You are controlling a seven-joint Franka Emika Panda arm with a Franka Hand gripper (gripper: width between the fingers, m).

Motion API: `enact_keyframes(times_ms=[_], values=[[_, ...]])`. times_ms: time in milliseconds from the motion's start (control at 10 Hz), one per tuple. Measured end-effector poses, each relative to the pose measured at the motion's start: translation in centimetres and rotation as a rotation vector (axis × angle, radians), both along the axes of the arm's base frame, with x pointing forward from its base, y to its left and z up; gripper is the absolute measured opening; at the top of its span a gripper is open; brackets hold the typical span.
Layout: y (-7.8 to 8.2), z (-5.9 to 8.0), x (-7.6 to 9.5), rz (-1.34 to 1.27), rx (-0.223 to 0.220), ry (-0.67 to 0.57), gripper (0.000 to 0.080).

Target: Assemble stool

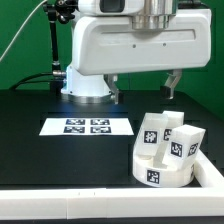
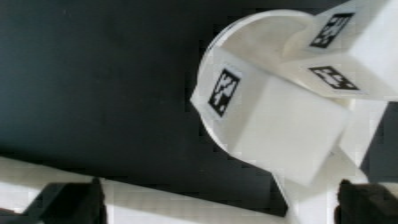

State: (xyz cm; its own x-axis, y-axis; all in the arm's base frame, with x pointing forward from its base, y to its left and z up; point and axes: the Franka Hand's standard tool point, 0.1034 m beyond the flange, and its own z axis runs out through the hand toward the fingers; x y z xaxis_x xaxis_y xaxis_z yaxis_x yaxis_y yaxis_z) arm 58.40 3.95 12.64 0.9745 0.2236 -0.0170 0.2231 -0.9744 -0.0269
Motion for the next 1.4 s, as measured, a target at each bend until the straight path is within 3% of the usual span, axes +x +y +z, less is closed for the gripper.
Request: enact_keyframes(times_ms=[200, 700, 1400], values=[[-0.1, 0.0, 0.0, 0.012, -0.002, 0.001, 0.0649], [1.9, -0.6, -0.7, 0.546, -0.024, 0.015, 0.0649], [0.6, -0.9, -0.5, 1.060, -0.050, 0.014, 0.0649]])
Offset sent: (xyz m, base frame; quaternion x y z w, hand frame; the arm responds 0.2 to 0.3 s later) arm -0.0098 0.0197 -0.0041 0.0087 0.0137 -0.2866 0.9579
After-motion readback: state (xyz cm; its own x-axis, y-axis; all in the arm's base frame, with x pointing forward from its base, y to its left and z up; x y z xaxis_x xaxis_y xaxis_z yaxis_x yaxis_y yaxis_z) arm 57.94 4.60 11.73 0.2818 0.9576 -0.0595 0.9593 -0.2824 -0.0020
